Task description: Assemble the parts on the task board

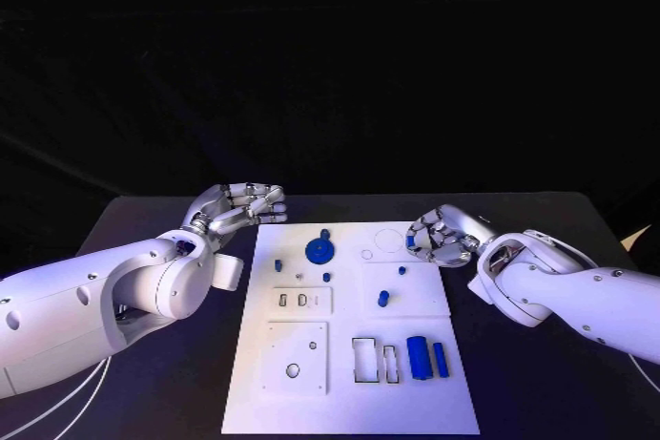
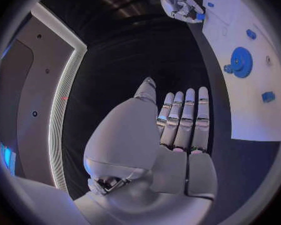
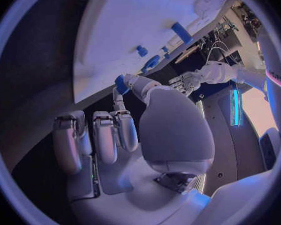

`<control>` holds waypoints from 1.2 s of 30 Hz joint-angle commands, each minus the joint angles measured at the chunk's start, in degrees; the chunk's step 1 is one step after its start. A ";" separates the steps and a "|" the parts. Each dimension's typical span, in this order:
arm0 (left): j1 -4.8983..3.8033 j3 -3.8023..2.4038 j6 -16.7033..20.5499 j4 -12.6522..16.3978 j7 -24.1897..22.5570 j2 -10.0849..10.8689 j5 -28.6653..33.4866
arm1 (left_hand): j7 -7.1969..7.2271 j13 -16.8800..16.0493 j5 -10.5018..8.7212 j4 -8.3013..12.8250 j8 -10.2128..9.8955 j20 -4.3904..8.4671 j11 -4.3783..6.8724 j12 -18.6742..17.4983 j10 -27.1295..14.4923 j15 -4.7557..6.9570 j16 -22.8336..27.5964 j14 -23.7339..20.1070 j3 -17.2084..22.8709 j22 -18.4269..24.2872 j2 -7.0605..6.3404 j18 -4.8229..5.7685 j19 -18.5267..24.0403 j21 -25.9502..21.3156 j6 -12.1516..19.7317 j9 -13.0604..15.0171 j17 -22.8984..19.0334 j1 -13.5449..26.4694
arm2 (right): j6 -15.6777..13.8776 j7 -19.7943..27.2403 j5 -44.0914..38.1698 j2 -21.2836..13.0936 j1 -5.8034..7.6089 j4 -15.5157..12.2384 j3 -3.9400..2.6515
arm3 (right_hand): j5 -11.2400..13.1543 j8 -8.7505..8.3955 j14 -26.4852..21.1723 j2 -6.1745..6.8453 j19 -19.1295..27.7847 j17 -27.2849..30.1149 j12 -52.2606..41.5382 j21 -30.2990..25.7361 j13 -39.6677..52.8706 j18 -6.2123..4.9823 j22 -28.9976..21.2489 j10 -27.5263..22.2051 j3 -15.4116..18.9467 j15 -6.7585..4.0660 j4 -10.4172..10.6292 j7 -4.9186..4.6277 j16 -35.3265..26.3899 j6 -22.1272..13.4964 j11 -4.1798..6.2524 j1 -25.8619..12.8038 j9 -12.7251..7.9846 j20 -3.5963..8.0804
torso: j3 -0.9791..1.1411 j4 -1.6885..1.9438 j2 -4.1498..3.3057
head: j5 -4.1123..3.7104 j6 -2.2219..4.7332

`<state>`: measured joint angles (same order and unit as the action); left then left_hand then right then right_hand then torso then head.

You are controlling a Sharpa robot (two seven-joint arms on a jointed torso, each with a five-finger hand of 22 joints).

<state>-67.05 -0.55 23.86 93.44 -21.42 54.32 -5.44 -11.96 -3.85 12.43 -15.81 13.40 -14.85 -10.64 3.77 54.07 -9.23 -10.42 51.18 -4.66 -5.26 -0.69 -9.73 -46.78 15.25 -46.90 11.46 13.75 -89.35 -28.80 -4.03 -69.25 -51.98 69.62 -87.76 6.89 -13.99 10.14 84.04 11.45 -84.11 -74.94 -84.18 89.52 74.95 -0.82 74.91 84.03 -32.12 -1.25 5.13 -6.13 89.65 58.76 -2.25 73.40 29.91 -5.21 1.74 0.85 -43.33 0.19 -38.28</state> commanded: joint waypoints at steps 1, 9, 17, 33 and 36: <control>-0.03 -0.03 -0.94 -0.44 -0.29 -0.21 0.12 | -0.98 0.00 -0.21 0.06 -0.41 -0.29 -0.02 -0.11 -0.44 0.00 0.29 -0.42 -0.43 0.07 0.66 -0.49 0.08 -0.41 0.31 0.10 0.07 -0.14 | -2.33 -3.50 -3.21 0.38 0.14 -2.21 -0.05 | -0.30 0.34 5.96 -0.08 -5.71 -15.06 -0.21 0.23 8.55 0.74 14.94 0.47 -0.31 -0.45 0.14 -0.02 0.35 0.58 0.42 -0.82 0.12 0.50 | -0.12 -0.02 0.39 | 0.25 -0.08; -0.03 0.02 -1.02 -2.19 -0.32 -1.11 0.30 | -0.95 0.00 -0.22 0.07 -0.40 -0.29 0.01 -0.10 -0.44 -0.01 0.32 -0.43 -0.46 0.09 0.66 -0.49 0.08 -0.42 0.30 0.12 0.09 -0.15 | -2.28 -7.32 -6.42 4.01 0.20 -5.86 -0.07 | -0.28 0.36 5.96 -0.35 -5.62 -15.06 -0.17 0.11 8.50 0.70 14.86 0.43 -0.34 -0.50 0.34 0.03 0.35 0.58 0.46 -1.19 0.17 0.56 | -0.46 0.08 1.23 | 1.05 -0.98; -0.02 0.14 -1.39 -4.37 -0.19 -2.67 0.51 | -0.95 0.00 -0.22 0.07 -0.40 -0.29 0.01 -0.10 -0.44 -0.01 0.32 -0.43 -0.46 0.09 0.66 -0.49 0.08 -0.42 0.30 0.12 0.09 -0.15 | -2.14 -10.33 -10.26 8.85 -0.65 -6.90 0.03 | -0.34 0.37 5.96 -0.47 -5.66 -15.06 -0.21 0.16 8.56 0.72 14.89 0.48 -0.37 -0.53 0.40 0.06 0.35 0.57 0.49 -1.33 0.19 0.58 | -0.84 0.23 2.16 | 2.30 -1.88; -0.02 0.73 -1.90 -7.44 0.25 -5.41 0.56 | -0.88 -0.01 -0.25 0.06 -0.40 -0.30 0.09 -0.09 -0.44 -0.01 0.39 -0.46 -0.50 0.12 0.68 -0.49 0.08 -0.45 0.28 0.15 0.13 -0.15 | 0.56 -14.11 -15.67 16.68 -5.23 -5.62 0.76 | -0.57 0.37 5.96 -0.41 -5.42 -15.06 0.02 -0.17 8.30 0.62 14.69 0.26 -0.34 -0.58 0.38 0.10 0.35 0.52 0.53 -1.55 0.22 0.63 | -1.05 0.03 2.91 | 3.64 -3.08; -0.01 0.83 -2.00 -7.57 0.33 -5.63 0.56 | -0.85 -0.01 -0.31 0.05 -0.41 -0.31 0.13 -0.09 -0.45 -0.02 0.43 -0.48 -0.54 0.13 0.69 -0.49 0.09 -0.47 0.27 0.17 0.14 -0.13 | 0.94 -14.32 -16.13 17.55 -5.84 -5.02 0.82 | -0.59 0.36 5.96 -0.38 -5.43 -15.06 0.00 -0.16 8.32 0.62 14.70 0.28 -0.31 -0.59 0.41 0.09 0.35 0.48 0.53 -1.66 0.22 0.65 | -1.02 -0.06 2.84 | 3.74 -3.18</control>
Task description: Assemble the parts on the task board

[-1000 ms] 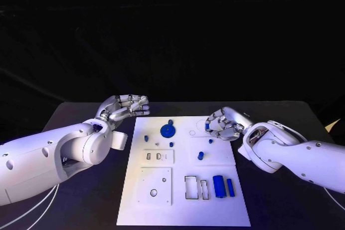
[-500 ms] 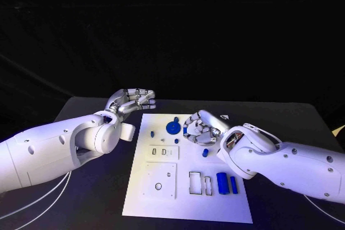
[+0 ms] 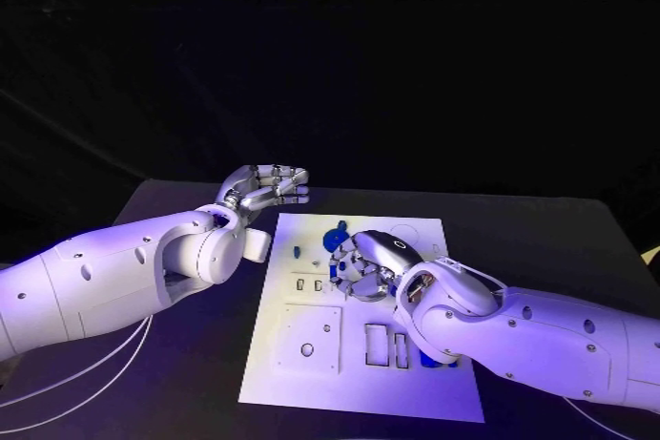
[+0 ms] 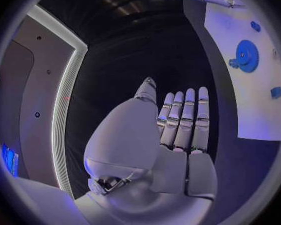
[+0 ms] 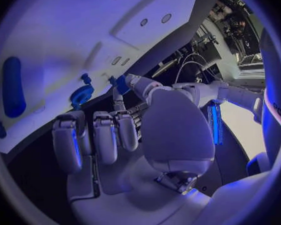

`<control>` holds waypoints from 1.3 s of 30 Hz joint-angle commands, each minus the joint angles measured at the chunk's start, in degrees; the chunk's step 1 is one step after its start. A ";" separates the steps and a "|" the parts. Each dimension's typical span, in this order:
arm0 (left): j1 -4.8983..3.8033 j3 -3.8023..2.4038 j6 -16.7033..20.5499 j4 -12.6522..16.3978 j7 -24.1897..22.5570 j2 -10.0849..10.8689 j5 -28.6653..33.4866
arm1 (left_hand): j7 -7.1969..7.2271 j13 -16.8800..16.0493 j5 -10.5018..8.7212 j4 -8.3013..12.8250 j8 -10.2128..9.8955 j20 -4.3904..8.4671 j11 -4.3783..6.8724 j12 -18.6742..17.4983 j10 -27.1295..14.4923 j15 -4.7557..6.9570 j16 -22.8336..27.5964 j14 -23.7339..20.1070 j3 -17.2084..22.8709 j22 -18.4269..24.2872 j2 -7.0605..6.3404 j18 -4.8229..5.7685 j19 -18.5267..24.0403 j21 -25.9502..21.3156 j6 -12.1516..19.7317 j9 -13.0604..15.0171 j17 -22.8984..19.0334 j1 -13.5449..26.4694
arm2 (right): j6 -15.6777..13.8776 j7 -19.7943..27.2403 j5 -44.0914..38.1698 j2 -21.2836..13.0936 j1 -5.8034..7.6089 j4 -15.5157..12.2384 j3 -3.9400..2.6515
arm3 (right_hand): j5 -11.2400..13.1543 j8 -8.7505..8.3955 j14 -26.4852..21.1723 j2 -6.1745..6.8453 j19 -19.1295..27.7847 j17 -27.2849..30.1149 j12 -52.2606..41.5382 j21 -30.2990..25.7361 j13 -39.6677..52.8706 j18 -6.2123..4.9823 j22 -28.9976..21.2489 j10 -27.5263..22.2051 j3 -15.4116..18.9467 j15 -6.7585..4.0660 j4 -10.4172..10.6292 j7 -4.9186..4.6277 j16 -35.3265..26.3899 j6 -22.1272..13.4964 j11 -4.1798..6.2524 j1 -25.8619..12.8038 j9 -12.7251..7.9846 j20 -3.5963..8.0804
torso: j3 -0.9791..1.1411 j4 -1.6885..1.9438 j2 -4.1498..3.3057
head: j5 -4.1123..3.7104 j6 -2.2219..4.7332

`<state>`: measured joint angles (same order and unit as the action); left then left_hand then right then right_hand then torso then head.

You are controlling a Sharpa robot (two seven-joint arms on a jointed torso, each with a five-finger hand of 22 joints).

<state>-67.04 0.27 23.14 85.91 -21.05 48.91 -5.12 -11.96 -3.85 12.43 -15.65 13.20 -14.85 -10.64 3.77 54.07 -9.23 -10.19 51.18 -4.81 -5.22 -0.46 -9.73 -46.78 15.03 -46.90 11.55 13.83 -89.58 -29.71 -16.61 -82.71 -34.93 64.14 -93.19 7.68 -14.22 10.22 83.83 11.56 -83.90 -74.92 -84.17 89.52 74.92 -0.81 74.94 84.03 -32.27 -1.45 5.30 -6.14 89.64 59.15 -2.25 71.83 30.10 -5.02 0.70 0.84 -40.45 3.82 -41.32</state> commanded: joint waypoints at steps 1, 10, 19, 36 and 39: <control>-0.02 0.03 -1.30 -0.06 -0.02 -0.27 0.24 | -0.85 -0.01 -0.31 -0.11 -0.20 -0.31 0.13 -0.09 -0.45 -0.02 0.20 -0.48 -0.38 0.09 0.46 -0.49 0.09 -0.25 0.28 0.08 0.06 0.10 | 1.92 -1.83 -2.92 0.76 -0.55 0.60 0.05 | -0.38 0.27 6.17 -0.47 -5.64 -15.08 -0.01 -0.15 8.35 0.62 14.67 0.29 -0.14 -0.39 0.25 0.09 0.36 0.06 0.53 -0.16 0.04 0.46 | 0.04 0.01 -0.07 | 0.12 -0.26; -0.01 0.12 -1.29 0.03 0.06 -0.23 0.24 | -0.84 -0.01 -0.31 -0.11 -0.21 -0.31 0.14 -0.09 -0.45 -0.02 0.21 -0.49 -0.39 0.09 0.47 -0.49 0.09 -0.26 0.28 0.08 0.06 0.09 | 2.65 -2.36 -5.11 2.35 -1.72 2.33 0.19 | -0.37 0.24 6.17 -0.34 -5.62 -15.08 0.02 -0.17 8.32 0.62 14.66 0.26 -0.04 -0.40 0.27 0.08 0.36 -0.02 0.53 -0.40 0.05 0.48 | 0.02 0.10 -0.16 | 0.10 -0.53; -0.01 0.13 -1.36 0.30 0.11 -0.14 0.24 | -0.79 -0.01 -0.31 -0.07 -0.22 -0.32 0.19 -0.08 -0.47 -0.03 0.30 -0.54 -0.38 0.13 0.53 -0.49 0.11 -0.29 0.28 0.11 0.09 0.00 | 2.62 -2.40 -5.98 3.39 -2.30 3.69 0.35 | -0.24 0.17 6.17 -0.19 -5.57 -15.08 0.09 -0.24 8.25 0.60 14.62 0.18 0.08 -0.40 0.33 0.06 0.36 -0.17 0.51 -0.75 0.05 0.51 | 0.01 0.08 -0.14 | 0.19 -0.86; -0.01 0.13 -1.53 0.41 0.22 0.11 0.24 | -0.77 -0.02 -0.32 -0.04 -0.23 -0.33 0.21 -0.08 -0.48 -0.03 0.36 -0.58 -0.39 0.15 0.54 -0.49 0.12 -0.32 0.28 0.13 0.11 -0.06 | 2.03 -2.38 -7.02 4.03 -2.70 4.89 0.37 | 0.27 -0.12 6.17 0.40 -5.48 -15.08 0.21 -0.37 8.13 0.56 14.54 0.05 0.32 -0.35 0.18 -0.07 0.36 -0.73 0.42 -1.26 -0.03 0.51 | 0.02 0.09 -0.16 | 0.13 -0.66; -0.01 0.13 -1.52 0.42 0.22 0.15 0.24 | -0.77 -0.02 -0.32 -0.04 -0.23 -0.33 0.21 -0.08 -0.48 -0.03 0.36 -0.58 -0.39 0.15 0.54 -0.49 0.12 -0.32 0.28 0.13 0.11 -0.06 | 2.03 -2.42 -7.14 4.17 -2.70 5.06 0.37 | 0.27 -0.12 6.17 0.40 -5.48 -15.08 0.21 -0.37 8.13 0.56 14.54 0.05 0.32 -0.35 0.18 -0.07 0.36 -0.73 0.42 -1.26 -0.03 0.51 | 0.02 0.12 -0.17 | 0.15 -0.69</control>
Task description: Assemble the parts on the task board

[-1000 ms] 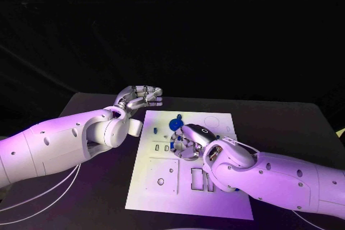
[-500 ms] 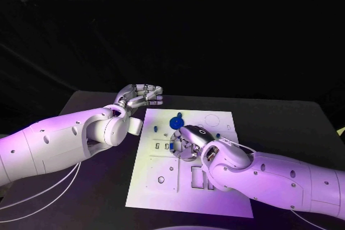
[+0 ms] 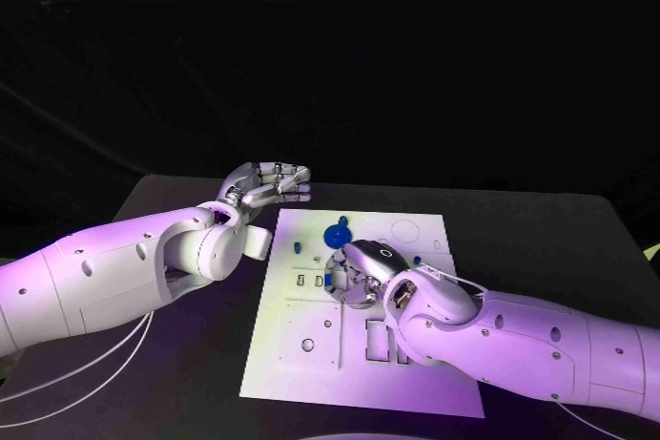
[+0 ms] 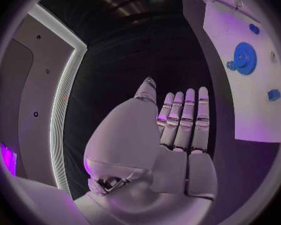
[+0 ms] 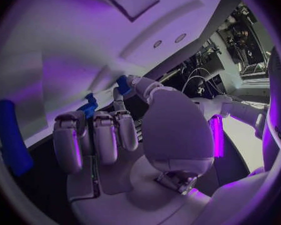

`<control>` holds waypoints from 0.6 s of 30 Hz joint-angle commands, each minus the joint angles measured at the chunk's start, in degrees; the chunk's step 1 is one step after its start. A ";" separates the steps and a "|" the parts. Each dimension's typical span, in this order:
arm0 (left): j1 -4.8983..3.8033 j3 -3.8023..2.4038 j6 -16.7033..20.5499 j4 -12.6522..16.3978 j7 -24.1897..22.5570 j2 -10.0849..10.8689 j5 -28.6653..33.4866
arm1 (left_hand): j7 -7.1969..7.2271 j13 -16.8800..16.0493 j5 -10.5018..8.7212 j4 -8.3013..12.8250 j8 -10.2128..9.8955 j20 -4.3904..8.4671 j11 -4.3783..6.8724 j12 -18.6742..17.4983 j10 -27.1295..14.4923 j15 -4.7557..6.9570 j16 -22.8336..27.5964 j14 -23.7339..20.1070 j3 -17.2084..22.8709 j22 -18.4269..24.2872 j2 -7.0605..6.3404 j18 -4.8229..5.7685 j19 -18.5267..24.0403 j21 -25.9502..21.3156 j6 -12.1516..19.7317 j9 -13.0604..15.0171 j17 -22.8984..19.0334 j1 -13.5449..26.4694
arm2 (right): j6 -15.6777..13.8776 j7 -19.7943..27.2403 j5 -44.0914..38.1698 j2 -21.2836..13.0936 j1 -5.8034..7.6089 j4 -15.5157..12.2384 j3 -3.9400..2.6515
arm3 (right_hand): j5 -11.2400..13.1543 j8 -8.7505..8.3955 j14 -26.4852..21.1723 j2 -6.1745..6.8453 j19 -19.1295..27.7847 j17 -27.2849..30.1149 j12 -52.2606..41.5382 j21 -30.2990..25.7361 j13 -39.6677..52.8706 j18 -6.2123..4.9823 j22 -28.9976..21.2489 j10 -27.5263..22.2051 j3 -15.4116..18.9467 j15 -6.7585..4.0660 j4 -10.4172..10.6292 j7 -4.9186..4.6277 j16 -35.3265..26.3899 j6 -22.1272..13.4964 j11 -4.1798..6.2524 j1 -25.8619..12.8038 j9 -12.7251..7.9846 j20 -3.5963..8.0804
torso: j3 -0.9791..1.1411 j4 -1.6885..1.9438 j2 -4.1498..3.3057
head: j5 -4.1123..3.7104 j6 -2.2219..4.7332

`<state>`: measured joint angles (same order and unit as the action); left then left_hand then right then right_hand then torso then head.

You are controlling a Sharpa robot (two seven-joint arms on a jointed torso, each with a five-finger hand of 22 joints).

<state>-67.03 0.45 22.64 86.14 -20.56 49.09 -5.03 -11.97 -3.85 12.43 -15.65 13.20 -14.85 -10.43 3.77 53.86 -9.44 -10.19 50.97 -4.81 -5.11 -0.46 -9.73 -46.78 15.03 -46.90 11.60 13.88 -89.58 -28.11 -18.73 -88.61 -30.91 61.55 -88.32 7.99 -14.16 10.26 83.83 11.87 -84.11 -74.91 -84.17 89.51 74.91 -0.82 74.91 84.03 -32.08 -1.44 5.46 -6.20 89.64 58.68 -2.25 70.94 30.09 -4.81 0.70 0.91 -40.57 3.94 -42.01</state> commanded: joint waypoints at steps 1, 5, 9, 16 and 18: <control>-0.03 -0.04 -1.00 0.19 -0.27 0.00 0.14 | -0.76 -0.01 -0.33 -0.04 -0.23 -0.33 0.00 -0.08 -0.27 0.17 0.36 -0.37 -0.40 0.05 0.54 -0.49 0.12 -0.32 0.29 0.07 0.06 -0.06 | 0.43 -0.33 -1.31 0.20 -0.10 0.26 0.06 | 0.31 -0.20 6.17 0.17 -5.25 -15.09 0.17 -0.39 8.19 0.55 14.55 0.09 0.16 -0.35 -0.02 -0.03 0.36 -0.34 0.41 -0.39 -0.03 0.30 | 0.03 0.05 -0.05 | 0.02 0.00; -0.03 -0.04 -0.98 0.20 -0.27 0.06 0.14 | -0.75 -0.01 -0.34 -0.01 -0.24 -0.34 0.02 -0.09 -0.29 0.16 0.45 -0.45 -0.43 0.08 0.54 -0.49 0.14 -0.35 0.29 0.09 0.08 -0.10 | 0.40 -0.55 -1.68 0.31 -0.10 0.56 0.06 | 0.31 -0.20 6.17 0.17 -5.25 -15.09 0.17 -0.39 8.19 0.55 14.55 0.09 0.16 -0.35 -0.02 -0.03 0.36 -0.34 0.41 -0.39 -0.03 0.30 | 0.04 0.00 -0.02 | 0.08 -0.06; -0.03 -0.04 -0.95 0.22 -0.27 0.12 0.14 | -0.75 -0.01 -0.34 -0.01 -0.24 -0.34 0.02 -0.09 -0.29 0.16 0.45 -0.45 -0.43 0.08 0.54 -0.49 0.14 -0.35 0.29 0.09 0.08 -0.10 | 0.43 -0.70 -1.97 0.35 -0.08 0.85 0.06 | 0.58 -0.26 6.17 0.35 -5.28 -15.09 0.22 -0.35 8.13 0.56 14.58 0.03 0.17 -0.32 -0.21 -0.06 0.36 -0.46 0.38 -0.34 -0.05 0.28 | 0.04 -0.04 -0.04 | 0.10 -0.05; -0.03 -0.04 -0.90 0.24 -0.26 0.22 0.14 | -0.75 -0.01 -0.34 -0.01 -0.24 -0.34 0.02 -0.09 -0.29 0.16 0.45 -0.45 -0.43 0.08 0.54 -0.49 0.14 -0.35 0.29 0.09 0.08 -0.10 | 0.78 -0.41 -2.02 0.30 -0.06 0.66 0.06 | 1.12 -0.42 6.17 0.83 -5.20 -15.09 0.34 -0.47 8.01 0.53 14.51 -0.10 0.32 -0.25 -0.48 -0.19 0.36 -0.71 0.28 -0.42 -0.12 0.24 | 0.08 -0.02 -0.06 | 0.13 -0.07; -0.03 -0.04 -0.90 0.24 -0.25 0.24 0.14 | -0.75 -0.01 -0.34 -0.01 -0.24 -0.34 0.02 -0.09 -0.29 0.16 0.45 -0.45 -0.43 0.08 0.54 -0.49 0.14 -0.35 0.29 0.09 0.08 -0.10 | 0.93 -0.29 -1.96 0.30 -0.06 0.55 0.06 | 1.20 -0.46 6.17 0.94 -5.17 -15.09 0.36 -0.51 7.99 0.52 14.49 -0.12 0.36 -0.23 -0.51 -0.22 0.36 -0.78 0.25 -0.46 -0.14 0.22 | 0.09 -0.01 -0.07 | 0.15 -0.09</control>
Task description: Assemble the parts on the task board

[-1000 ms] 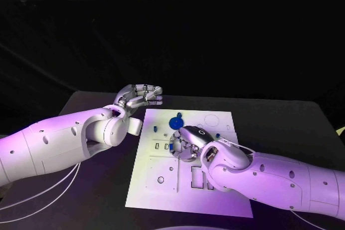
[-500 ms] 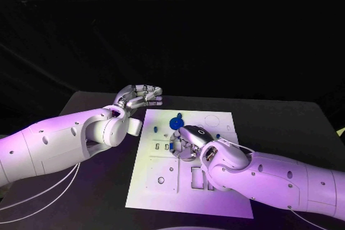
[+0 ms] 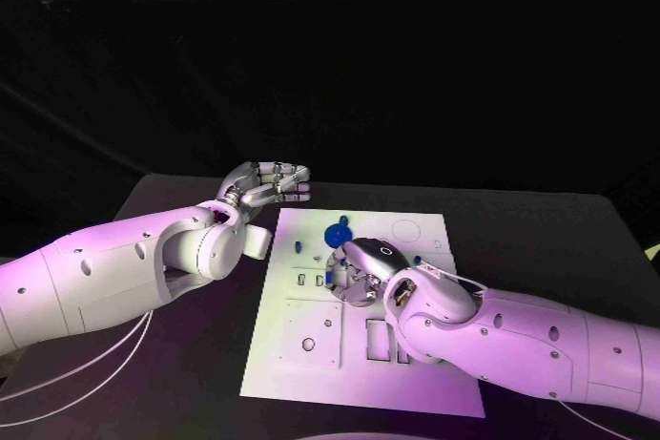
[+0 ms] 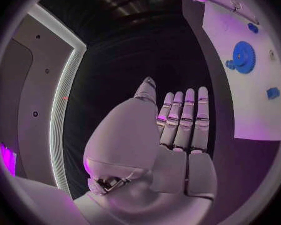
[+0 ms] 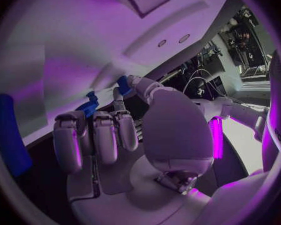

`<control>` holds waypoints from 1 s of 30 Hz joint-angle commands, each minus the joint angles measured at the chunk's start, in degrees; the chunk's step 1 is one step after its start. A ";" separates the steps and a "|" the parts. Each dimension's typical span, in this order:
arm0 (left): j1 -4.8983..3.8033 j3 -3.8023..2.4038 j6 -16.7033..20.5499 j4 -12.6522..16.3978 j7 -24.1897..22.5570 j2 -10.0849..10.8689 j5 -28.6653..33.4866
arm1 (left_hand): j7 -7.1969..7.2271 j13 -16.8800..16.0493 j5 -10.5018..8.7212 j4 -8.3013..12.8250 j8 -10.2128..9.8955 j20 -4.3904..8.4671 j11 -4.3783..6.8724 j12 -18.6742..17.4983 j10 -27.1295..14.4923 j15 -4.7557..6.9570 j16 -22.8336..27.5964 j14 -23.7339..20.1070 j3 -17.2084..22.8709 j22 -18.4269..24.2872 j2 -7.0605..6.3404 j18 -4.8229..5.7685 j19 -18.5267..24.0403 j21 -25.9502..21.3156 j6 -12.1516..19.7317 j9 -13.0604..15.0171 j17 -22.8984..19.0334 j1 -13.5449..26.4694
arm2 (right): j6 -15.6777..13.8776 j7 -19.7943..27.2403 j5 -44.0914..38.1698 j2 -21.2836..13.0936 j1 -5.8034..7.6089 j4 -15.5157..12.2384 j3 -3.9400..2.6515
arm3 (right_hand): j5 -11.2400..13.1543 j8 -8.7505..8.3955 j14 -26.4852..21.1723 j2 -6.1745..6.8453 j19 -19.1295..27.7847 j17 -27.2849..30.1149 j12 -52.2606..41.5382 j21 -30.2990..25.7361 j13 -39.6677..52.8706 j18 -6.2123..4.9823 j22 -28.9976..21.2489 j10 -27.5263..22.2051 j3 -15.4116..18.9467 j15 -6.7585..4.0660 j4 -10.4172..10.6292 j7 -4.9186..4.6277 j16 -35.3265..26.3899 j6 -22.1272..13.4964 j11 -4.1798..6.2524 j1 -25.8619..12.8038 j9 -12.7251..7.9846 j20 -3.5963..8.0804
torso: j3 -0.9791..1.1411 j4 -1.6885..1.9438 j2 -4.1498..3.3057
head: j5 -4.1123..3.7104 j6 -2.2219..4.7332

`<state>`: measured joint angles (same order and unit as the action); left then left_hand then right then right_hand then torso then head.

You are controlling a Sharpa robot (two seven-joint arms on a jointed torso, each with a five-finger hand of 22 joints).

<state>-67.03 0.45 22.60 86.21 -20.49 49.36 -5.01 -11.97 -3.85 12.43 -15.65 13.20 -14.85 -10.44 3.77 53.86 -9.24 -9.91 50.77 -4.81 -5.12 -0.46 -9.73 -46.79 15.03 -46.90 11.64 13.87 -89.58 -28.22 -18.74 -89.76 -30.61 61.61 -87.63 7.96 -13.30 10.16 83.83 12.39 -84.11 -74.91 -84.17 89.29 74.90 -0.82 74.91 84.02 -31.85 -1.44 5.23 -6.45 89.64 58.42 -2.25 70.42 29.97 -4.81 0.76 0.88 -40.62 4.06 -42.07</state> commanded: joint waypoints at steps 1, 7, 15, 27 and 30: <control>-0.03 -0.04 -0.86 0.17 -0.32 -0.02 0.13 | -0.75 -0.01 -0.35 -0.01 -0.24 -0.34 0.02 -0.08 -0.30 -0.04 0.17 -0.25 -0.43 0.09 0.54 -0.48 0.15 -0.35 0.29 0.06 0.09 -0.10 | 1.10 -0.24 -0.80 0.01 -0.12 -0.17 0.10 | 0.41 -0.40 6.17 0.53 -5.18 -15.09 0.36 -0.29 8.00 0.52 14.50 -0.13 0.17 -0.21 -0.33 0.01 0.36 -0.58 0.23 0.05 -0.04 0.21 | 0.03 0.02 -0.03 | 0.03 -0.03; -0.03 -0.04 -0.89 0.17 -0.30 -0.03 0.13 | -0.75 -0.01 -0.35 -0.01 -0.24 -0.34 0.02 -0.08 -0.30 -0.04 0.17 -0.25 -0.43 0.09 0.54 -0.48 0.15 -0.35 0.29 0.06 0.09 -0.10 | 1.26 -0.15 -0.76 0.04 -0.12 -0.12 0.10 | 0.63 -0.54 6.17 0.95 -5.15 -15.09 0.41 -0.33 7.94 0.51 14.48 -0.19 0.37 -0.14 -0.47 -0.10 0.36 -0.79 0.14 -0.07 -0.11 0.16 | -0.02 -0.02 0.02 | 0.08 -0.07; -0.03 -0.04 -0.89 0.19 -0.28 0.00 0.13 | -0.75 -0.01 -0.35 -0.01 -0.24 -0.34 0.02 -0.08 -0.30 -0.04 0.17 -0.25 -0.43 0.09 0.54 -0.48 0.15 -0.35 0.29 0.06 0.09 -0.10 | 1.36 -0.16 -0.77 0.11 -0.12 0.04 0.10 | 0.95 -1.07 6.17 1.66 -5.14 -15.09 0.58 -0.35 7.75 0.51 14.47 -0.39 0.94 0.08 -0.45 -0.42 0.36 -1.60 -0.14 -0.61 -0.38 -0.01 | 0.00 0.00 -0.04 | 0.05 -0.11; -0.03 -0.04 -0.87 0.18 -0.16 0.12 0.12 | -0.74 -0.02 -0.37 0.00 -0.28 -0.36 0.02 -0.08 -0.33 -0.07 0.33 -0.34 -0.52 0.15 0.57 -0.48 0.17 -0.42 0.30 0.11 0.15 -0.14 | 1.24 0.55 -0.64 0.27 -0.12 0.02 0.10 | 4.44 -2.80 6.17 2.32 -4.99 -15.09 1.02 -0.60 7.25 0.44 14.36 -0.90 4.35 0.87 0.88 -1.29 0.36 -4.08 -0.99 -2.12 -1.73 -0.79 | -0.02 0.01 -0.01 | -0.09 -0.16; -0.03 -0.04 -0.87 0.17 -0.14 0.14 0.12 | -0.74 -0.02 -0.37 0.00 -0.28 -0.36 0.02 -0.08 -0.33 -0.07 0.33 -0.34 -0.52 0.15 0.57 -0.48 0.17 -0.42 0.30 0.11 0.15 -0.14 | 1.13 0.68 -0.60 0.26 -0.12 0.01 0.10 | 5.67 -3.07 6.17 2.15 -4.97 -15.09 1.05 -0.63 7.20 0.43 14.36 -0.96 5.86 0.97 1.49 -1.38 0.36 -4.47 -1.10 -2.10 -2.11 -0.91 | -0.01 -0.01 -0.01 | -0.07 -0.12</control>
<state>-67.03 0.45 22.59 86.24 -20.37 49.55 -5.01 -11.97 -3.85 12.43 -15.66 13.20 -14.85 -10.44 3.77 53.87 -9.24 -9.91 50.77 -5.14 -5.02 -0.46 -9.73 -46.78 14.80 -46.90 11.70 13.97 -89.58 -27.71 -18.58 -89.81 -30.42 61.54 -87.57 8.05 -7.89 7.39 84.03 14.72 -84.01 -74.91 -83.36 88.84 74.95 -0.82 74.94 83.09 -26.33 -0.81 6.62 -7.81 89.64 54.23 -3.19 68.71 27.95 -5.35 0.76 0.88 -40.65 4.00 -42.24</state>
